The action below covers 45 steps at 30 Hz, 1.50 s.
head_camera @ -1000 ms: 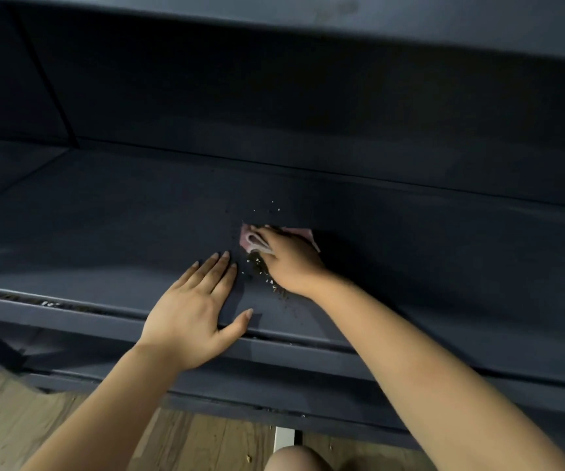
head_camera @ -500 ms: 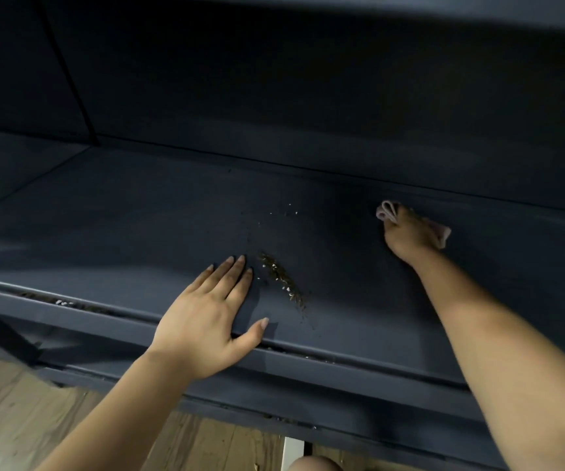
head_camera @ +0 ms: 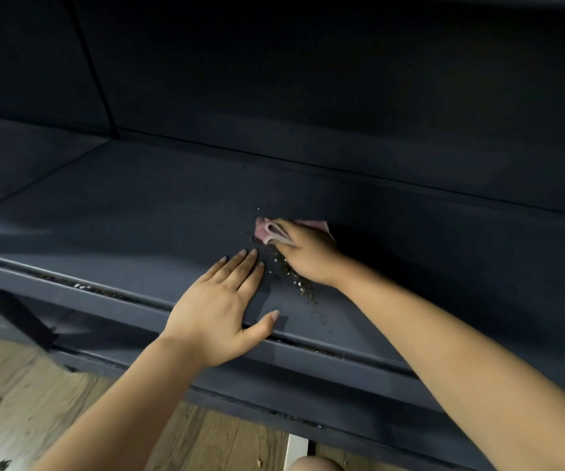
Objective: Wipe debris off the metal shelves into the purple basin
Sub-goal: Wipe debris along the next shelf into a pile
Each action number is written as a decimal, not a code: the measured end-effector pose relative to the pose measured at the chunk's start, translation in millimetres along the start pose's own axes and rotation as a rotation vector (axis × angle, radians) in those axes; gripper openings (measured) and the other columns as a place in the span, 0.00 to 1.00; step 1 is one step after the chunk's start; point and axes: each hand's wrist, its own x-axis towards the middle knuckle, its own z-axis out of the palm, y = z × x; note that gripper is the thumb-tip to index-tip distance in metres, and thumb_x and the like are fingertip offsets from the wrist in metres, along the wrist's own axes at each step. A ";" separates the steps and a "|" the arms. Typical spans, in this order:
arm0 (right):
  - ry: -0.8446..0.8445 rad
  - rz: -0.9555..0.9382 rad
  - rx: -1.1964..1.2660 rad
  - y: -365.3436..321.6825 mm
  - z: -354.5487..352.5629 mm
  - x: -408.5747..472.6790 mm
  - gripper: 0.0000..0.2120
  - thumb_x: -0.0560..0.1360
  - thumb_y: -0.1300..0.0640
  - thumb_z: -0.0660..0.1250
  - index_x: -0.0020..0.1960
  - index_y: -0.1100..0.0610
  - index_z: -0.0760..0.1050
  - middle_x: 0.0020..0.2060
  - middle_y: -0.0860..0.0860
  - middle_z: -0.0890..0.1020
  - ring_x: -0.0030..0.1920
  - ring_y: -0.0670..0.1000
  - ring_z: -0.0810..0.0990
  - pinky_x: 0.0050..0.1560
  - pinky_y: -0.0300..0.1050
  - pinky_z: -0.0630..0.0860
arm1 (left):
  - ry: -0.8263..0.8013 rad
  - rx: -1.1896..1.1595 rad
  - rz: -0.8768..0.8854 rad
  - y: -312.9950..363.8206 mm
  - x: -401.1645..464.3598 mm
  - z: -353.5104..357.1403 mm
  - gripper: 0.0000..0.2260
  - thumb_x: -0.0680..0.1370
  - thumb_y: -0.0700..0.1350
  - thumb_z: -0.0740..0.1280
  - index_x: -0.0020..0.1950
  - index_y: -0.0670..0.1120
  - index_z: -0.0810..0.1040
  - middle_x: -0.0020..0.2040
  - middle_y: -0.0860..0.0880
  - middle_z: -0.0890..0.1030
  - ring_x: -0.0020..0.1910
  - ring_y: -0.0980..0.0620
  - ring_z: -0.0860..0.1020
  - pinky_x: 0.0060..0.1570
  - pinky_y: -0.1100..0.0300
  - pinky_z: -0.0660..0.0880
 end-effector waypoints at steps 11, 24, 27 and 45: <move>0.289 0.617 -0.258 97.9 -67.9 23.8 0.18 0.82 0.50 0.50 0.62 0.60 0.69 0.62 0.61 0.74 0.61 0.62 0.73 0.59 0.52 0.66 | 0.004 -0.020 0.002 -0.5 -0.4 1.0 0.37 0.79 0.64 0.43 0.66 0.38 0.76 0.67 0.39 0.74 0.67 0.43 0.72 0.67 0.53 0.60; 0.103 0.288 0.071 63.5 -42.9 100.2 0.17 0.82 0.48 0.53 0.68 0.50 0.70 0.65 0.55 0.73 0.64 0.58 0.70 0.63 0.46 0.63 | 0.011 -0.010 0.022 -1.4 -0.4 3.7 0.34 0.76 0.63 0.52 0.68 0.38 0.73 0.69 0.39 0.72 0.69 0.42 0.70 0.69 0.52 0.58; 0.027 0.178 0.160 42.9 -31.4 106.1 0.16 0.82 0.50 0.55 0.66 0.52 0.71 0.58 0.50 0.73 0.61 0.49 0.69 0.53 0.37 0.63 | 0.009 -0.017 0.017 -1.2 -0.4 2.9 0.35 0.77 0.64 0.49 0.68 0.38 0.73 0.69 0.39 0.71 0.69 0.42 0.70 0.69 0.51 0.58; -0.054 0.124 0.608 -24.3 12.2 34.3 0.06 0.68 0.50 0.66 0.39 0.52 0.78 0.41 0.51 0.78 0.47 0.51 0.75 0.51 0.46 0.68 | 0.108 -0.033 -0.027 4.9 -5.8 -3.3 0.31 0.76 0.58 0.56 0.64 0.33 0.75 0.62 0.37 0.76 0.64 0.39 0.74 0.68 0.53 0.61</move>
